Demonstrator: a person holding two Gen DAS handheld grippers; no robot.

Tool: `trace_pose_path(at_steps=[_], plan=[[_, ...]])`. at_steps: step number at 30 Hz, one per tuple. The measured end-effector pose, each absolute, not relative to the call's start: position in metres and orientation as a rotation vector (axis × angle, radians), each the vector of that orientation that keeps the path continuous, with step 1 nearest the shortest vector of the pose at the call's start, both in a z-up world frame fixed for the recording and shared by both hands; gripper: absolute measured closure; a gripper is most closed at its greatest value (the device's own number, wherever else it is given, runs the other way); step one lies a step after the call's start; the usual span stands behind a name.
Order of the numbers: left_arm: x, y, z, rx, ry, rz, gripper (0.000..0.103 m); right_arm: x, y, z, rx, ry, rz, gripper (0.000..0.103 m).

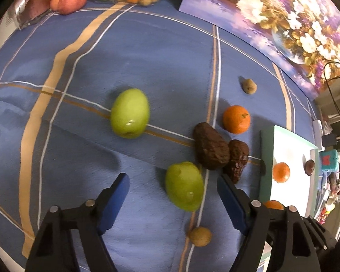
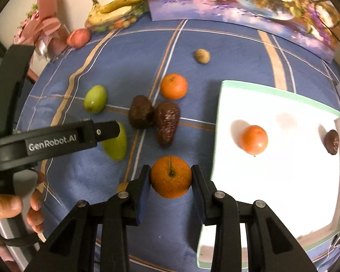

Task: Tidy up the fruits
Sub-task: 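Grasp an orange with the right tool while the left tool grasps a green pear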

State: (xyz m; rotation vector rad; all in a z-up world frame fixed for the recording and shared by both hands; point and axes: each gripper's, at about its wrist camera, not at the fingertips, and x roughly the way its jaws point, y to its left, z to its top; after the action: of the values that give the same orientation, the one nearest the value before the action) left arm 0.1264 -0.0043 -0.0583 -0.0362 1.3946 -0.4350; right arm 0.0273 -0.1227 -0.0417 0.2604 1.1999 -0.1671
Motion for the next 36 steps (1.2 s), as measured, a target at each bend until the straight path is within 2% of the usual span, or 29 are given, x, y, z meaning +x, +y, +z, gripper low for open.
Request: trace_pose_path(at_steps=[1,3,8,10,26,36], plan=[[0.125,-0.005,-0.058,-0.038,1.393,-0.441,0.035,0.025,-0.124,-0.040,0.267,1.195,-0.172,0.066],[0.125,-0.008,-0.058,-0.040,1.394,-0.448,0.037,0.020,-0.125,-0.039,0.273,1.185,-0.180,0.066],[0.123,-0.016,-0.063,-0.032,1.407,-0.449,0.050,0.018,-0.126,-0.036,0.280,1.169,-0.180,0.066],[0.122,-0.017,-0.063,-0.026,1.408,-0.442,0.063,0.019,-0.127,-0.034,0.281,1.168,-0.180,0.066],[0.115,-0.019,-0.027,-0.054,1.305,-0.484,0.063,0.010,-0.143,-0.026,0.314,1.142,-0.202,0.066],[0.098,-0.038,-0.001,-0.036,1.254,-0.579,0.063,-0.015,-0.201,-0.017,0.381,1.097,-0.401,0.066]])
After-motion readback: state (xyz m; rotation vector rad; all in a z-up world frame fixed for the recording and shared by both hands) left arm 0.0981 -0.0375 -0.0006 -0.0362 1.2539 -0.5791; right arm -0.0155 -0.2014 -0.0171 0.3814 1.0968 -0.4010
